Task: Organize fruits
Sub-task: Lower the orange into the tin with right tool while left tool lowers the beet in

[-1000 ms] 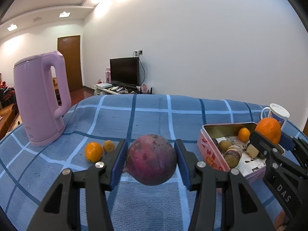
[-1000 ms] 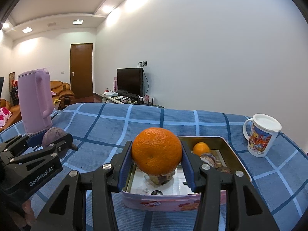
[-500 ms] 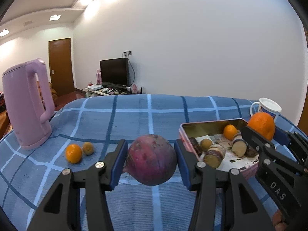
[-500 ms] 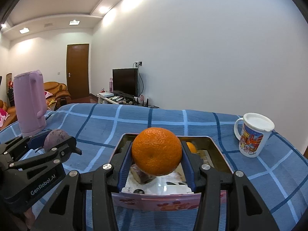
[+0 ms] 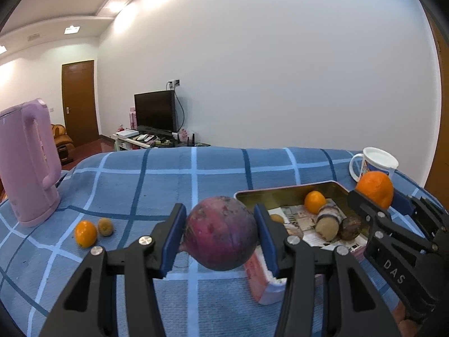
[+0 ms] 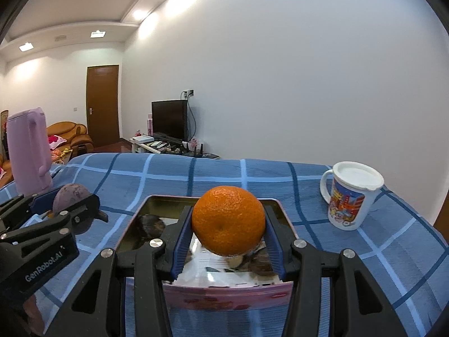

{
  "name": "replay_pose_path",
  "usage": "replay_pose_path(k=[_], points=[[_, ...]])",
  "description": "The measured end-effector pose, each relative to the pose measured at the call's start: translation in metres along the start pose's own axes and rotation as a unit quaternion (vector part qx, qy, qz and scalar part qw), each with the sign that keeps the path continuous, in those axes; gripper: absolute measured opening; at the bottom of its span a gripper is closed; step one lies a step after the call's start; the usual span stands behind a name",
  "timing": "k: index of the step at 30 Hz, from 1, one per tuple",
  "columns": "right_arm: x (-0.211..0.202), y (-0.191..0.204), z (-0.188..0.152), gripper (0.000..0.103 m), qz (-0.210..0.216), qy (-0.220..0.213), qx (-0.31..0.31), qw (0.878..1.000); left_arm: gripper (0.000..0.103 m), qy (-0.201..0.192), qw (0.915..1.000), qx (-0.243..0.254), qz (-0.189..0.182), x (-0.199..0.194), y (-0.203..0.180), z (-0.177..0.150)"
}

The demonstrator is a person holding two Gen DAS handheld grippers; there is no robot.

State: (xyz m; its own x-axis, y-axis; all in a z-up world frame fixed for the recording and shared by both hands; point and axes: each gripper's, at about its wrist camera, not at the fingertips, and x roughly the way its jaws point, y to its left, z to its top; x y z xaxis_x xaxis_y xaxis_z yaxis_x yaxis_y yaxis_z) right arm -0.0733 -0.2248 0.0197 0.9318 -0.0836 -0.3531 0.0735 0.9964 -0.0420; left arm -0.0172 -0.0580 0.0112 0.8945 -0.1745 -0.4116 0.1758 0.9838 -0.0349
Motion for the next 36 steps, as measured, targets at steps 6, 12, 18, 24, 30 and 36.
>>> replay_pose_path(k=[6, 12, 18, 24, 30, 36], points=[[0.004, -0.022, 0.000, 0.050, -0.020, 0.003, 0.012, 1.000, 0.052, -0.003, 0.9998, 0.008, -0.016, 0.006, -0.017, 0.008], [0.010, -0.042, 0.002, 0.050, -0.032, 0.009, 0.028, 0.999, 0.052, 0.005, 0.9994, 0.012, -0.033, 0.020, -0.037, 0.010], [0.018, -0.052, 0.004, 0.050, -0.040, 0.012, 0.030, 0.999, 0.052, 0.020, 0.9988, 0.014, -0.041, 0.035, -0.050, 0.012], [0.029, -0.053, 0.008, 0.050, -0.048, 0.013, 0.023, 0.998, 0.052, 0.026, 0.9986, 0.015, -0.043, 0.046, -0.059, 0.015], [0.041, -0.055, 0.012, 0.050, -0.047, 0.018, 0.026, 0.998, 0.052, 0.035, 0.9986, 0.008, -0.040, 0.057, -0.060, 0.020], [0.056, -0.053, 0.016, 0.050, -0.033, 0.029, 0.031, 0.999, 0.052, 0.045, 0.9986, 0.003, -0.028, 0.068, -0.055, 0.024]])
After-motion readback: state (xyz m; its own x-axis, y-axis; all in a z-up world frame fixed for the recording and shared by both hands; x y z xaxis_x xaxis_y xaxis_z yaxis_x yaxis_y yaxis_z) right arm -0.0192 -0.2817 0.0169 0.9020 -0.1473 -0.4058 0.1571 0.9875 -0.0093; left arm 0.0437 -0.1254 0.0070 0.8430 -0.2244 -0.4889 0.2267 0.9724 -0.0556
